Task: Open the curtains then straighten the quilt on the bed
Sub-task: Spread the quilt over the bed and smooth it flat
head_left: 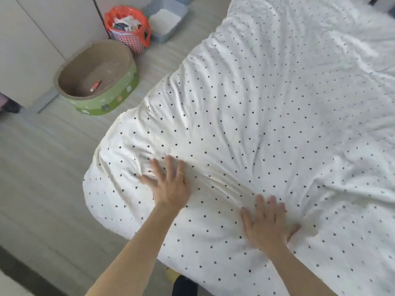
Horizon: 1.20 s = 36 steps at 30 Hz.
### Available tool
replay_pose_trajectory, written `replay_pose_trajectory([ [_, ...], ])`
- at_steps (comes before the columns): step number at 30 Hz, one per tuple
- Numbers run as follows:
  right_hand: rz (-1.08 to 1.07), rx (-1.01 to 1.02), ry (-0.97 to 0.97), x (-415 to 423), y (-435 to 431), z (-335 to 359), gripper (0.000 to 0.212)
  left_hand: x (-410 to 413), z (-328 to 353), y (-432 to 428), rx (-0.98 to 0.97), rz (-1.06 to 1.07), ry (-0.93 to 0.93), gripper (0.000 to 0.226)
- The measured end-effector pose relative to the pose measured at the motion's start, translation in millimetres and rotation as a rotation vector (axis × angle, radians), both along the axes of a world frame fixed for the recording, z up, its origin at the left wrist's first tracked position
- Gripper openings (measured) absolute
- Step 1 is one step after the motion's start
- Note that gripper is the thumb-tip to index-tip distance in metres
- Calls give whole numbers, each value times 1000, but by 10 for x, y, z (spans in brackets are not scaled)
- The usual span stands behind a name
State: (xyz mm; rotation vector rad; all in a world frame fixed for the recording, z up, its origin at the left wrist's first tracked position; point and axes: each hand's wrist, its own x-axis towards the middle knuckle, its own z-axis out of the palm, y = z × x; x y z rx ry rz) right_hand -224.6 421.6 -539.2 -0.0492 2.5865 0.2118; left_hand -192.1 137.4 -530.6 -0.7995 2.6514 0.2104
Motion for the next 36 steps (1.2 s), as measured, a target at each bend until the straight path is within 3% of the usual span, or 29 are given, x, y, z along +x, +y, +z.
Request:
replay_pose_trajectory([
  [3, -134, 0, -139, 21, 345, 189, 80, -268, 255, 548, 102, 75, -129, 69],
  [6, 43, -66, 3, 77, 749, 353, 69, -344, 434, 1297, 240, -200, -28, 62],
  [8, 53, -168, -15, 241, 1384, 380, 65, -293, 502, 1926, 346, -360, -3, 57],
  [11, -157, -89, -148, 749, 2711, 210, 69, -76, 427, 2941, 482, -438, -138, 54],
  [14, -298, 27, -225, 1174, 3975, 155, 75, 126, 274, 3950, 403, -553, -257, 56],
  [19, -487, 17, -245, 1634, 5537, 262, 71, 304, 163, 5635, 318, -783, -263, 59],
  [28, -661, -136, 73, 1974, 7106, 537, 72, 403, 399, 8149, 387, -1030, -287, 58],
  [36, -875, -267, 442, 1641, 8338, 1359, 81, -110, 999, 9498, 475, -1131, -172, 66],
])
